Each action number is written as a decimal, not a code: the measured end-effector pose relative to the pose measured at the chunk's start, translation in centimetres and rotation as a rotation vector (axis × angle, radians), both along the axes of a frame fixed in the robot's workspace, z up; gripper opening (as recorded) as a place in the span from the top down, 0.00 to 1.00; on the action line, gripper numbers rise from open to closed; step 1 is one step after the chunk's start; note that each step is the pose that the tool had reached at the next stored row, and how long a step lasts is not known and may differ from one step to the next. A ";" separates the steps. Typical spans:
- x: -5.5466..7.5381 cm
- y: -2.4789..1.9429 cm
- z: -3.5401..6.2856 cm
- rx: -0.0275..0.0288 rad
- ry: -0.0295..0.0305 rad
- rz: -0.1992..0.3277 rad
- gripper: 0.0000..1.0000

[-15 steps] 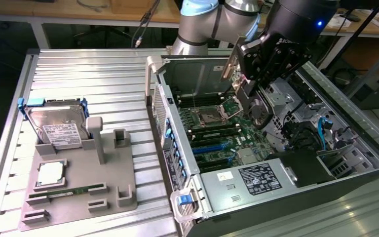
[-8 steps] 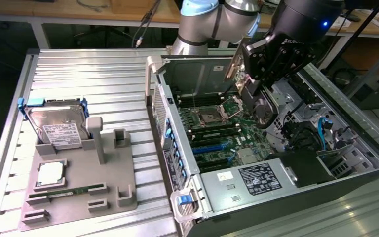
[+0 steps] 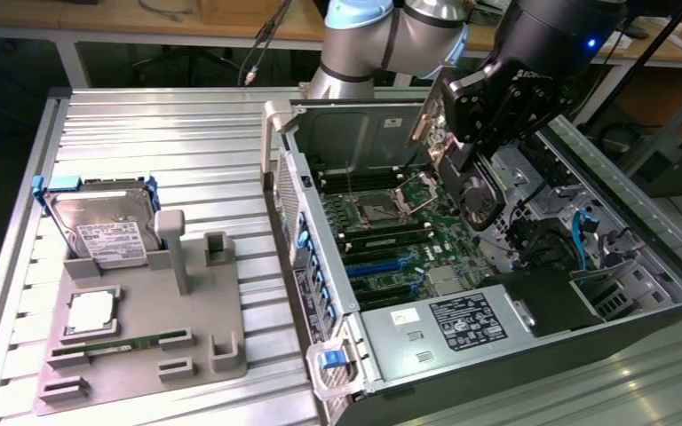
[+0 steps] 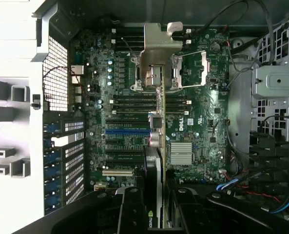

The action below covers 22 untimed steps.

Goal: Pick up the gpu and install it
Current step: 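Pick up the gpu and move the gpu toward the slot, then insert the gpu into the slot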

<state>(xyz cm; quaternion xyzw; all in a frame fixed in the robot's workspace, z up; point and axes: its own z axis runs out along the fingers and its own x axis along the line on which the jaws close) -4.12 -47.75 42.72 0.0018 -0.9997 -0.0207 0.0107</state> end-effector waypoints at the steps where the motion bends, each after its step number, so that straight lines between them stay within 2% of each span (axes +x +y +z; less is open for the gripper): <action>1: 0.0 0.00 0.00 0.0000 0.0000 0.000 0.73; 15: 0.0 0.00 0.00 0.0000 0.0000 0.001 0.73; 22: 0.0 0.00 0.00 0.0001 -0.0001 0.023 0.73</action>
